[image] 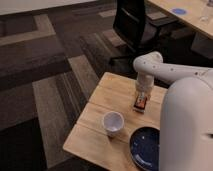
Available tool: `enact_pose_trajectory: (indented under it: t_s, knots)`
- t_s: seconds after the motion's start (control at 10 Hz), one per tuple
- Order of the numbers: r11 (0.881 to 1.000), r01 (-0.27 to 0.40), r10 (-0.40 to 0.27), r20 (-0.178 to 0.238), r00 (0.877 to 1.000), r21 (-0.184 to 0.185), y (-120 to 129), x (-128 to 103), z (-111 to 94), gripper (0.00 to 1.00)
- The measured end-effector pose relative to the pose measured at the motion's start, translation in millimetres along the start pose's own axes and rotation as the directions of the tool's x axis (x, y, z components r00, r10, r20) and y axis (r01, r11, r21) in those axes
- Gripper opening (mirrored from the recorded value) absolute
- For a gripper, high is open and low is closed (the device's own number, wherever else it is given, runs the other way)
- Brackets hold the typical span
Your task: Place the eraser on the white sponge
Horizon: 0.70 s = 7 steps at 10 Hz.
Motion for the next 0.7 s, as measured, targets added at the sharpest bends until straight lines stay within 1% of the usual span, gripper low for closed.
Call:
enact_pose_trajectory:
  t_s: [0.1, 0.2, 0.5, 0.6, 0.7]
  knots:
    - [1.000, 0.001, -0.001, 0.000, 1.000, -0.001, -0.6, -1.6, 0.7, 0.00]
    - [1.000, 0.008, -0.008, -0.014, 1.000, -0.006, -1.0, -2.7, 6.0, 0.00]
    - [0.998, 0.054, -0.055, -0.044, 0.998, -0.019, 4.5, 2.5, 14.1, 0.00]
    - [0.998, 0.058, -0.059, -0.051, 0.997, -0.018, 5.0, 3.8, 16.0, 0.01]
    - [0.998, 0.059, -0.059, -0.054, 0.997, -0.016, 5.1, 4.4, 16.9, 0.04]
